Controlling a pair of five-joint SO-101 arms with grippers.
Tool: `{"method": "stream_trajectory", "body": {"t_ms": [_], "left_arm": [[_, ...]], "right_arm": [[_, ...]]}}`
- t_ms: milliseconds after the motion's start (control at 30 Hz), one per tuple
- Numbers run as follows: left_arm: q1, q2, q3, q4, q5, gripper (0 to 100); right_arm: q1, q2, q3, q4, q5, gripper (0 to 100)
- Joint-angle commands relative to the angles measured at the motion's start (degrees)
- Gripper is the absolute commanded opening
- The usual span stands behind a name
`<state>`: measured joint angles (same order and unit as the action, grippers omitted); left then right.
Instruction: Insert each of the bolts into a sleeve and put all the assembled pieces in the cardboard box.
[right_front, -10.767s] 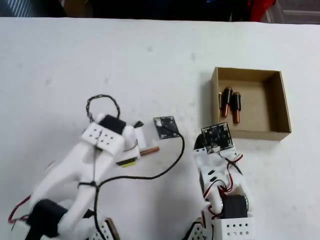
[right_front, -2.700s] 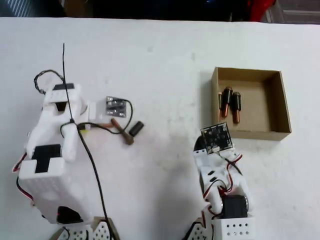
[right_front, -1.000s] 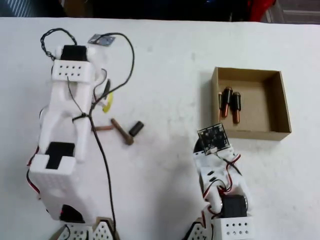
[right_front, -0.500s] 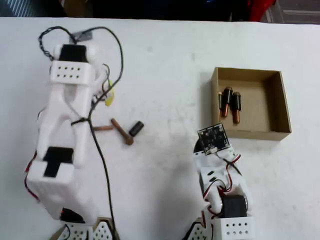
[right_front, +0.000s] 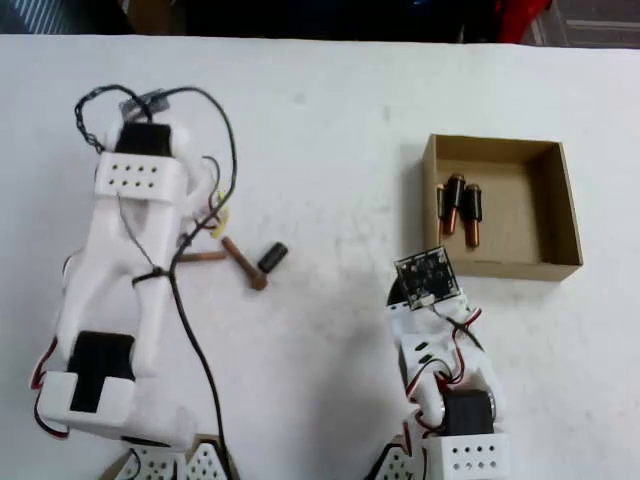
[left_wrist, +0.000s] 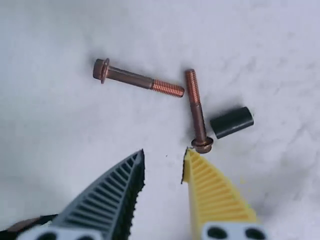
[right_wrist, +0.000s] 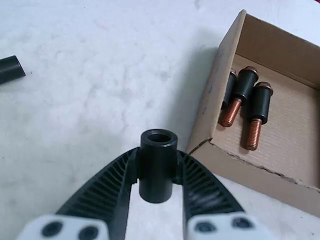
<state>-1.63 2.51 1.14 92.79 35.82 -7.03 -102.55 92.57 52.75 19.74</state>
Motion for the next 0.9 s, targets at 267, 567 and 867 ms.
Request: {"method": "stream_trajectory", "body": {"t_ms": [267,567,867], "left_arm": [[-1.5,0.4,5.7,-12.3,7.3,15],[-7.4,0.4,13.5,-13.3,17.8,16],[-7.7,0.5,15.5,-14.2,14.0,15]], "right_arm": [[0.4,-0.6,-0.8,-0.2,1.3,1.7],[0.5,-0.6,-0.8,-0.2,1.3,1.7],[0.5,-0.6,-0.8,-0.2,1.3,1.7]]}}
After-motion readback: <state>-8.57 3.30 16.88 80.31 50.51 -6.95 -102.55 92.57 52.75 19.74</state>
